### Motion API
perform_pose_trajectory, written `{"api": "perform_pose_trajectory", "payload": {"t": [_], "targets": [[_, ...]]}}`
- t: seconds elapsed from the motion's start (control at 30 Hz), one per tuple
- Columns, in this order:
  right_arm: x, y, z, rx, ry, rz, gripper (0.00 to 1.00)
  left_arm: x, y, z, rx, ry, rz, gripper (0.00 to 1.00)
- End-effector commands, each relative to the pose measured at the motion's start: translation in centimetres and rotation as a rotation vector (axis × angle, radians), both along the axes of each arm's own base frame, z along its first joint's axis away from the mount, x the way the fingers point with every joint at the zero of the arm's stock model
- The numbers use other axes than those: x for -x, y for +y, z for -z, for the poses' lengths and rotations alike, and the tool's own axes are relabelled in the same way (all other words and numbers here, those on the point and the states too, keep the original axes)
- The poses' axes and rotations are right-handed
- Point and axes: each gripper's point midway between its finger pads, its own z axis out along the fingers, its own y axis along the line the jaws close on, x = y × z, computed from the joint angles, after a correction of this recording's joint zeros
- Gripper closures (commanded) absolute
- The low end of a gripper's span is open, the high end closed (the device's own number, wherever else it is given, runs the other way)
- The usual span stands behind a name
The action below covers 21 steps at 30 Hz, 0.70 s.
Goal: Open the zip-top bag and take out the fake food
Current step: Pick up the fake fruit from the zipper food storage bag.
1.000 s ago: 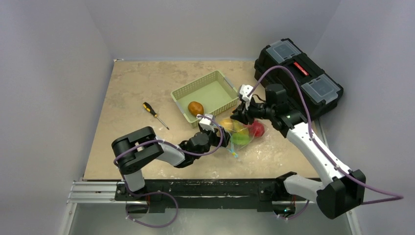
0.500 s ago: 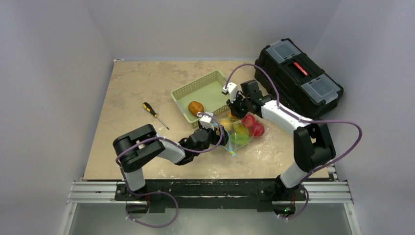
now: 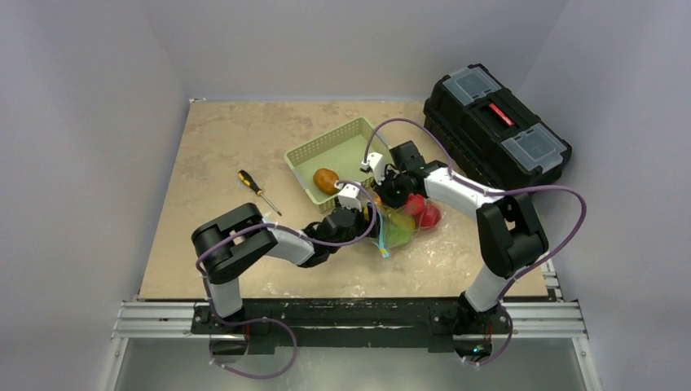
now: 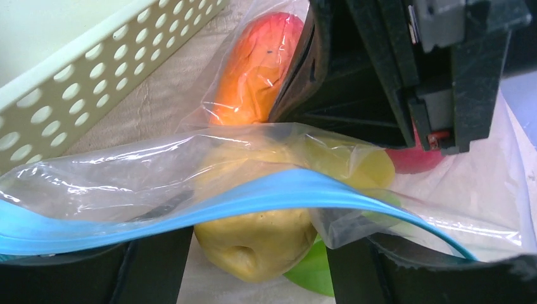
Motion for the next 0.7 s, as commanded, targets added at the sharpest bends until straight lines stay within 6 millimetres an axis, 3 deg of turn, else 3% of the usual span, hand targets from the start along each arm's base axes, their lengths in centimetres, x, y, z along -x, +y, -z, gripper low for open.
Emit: {"api": "perform_pose_trajectory", "payload": {"t": [0.0, 0.1, 0.2, 0.43, 0.67], "targets": [[0.3, 1.0, -2.1, -0.047, -0.018, -0.045, 0.94, -0.6, -0.3, 0.0, -0.006, 0.039, -0.034, 0.33], [0.4, 1.1, -2.3, -0.057, -0.017, -0.047, 0.94, -0.5, -0.1, 0.8, -0.040, 0.068, -0.037, 0.39], [0.4, 1.2, -2.5, -0.061, -0.020, -0.050, 0.94, -0.3, 0.1, 1.0, -0.063, 0.078, -0.033, 0.64], [0.4, 1.0, -3.3, -0.082, -0.041, -0.052, 0.93, 1.0, 1.2, -1.5, -0.085, 0.054, 0.022, 0.99], [0.3, 0.6, -3.9, -0.093, -0.056, -0.046, 0.92, 3.5, 2.9, -3.8, -0.077, 0.064, 0.094, 1.00]]}}
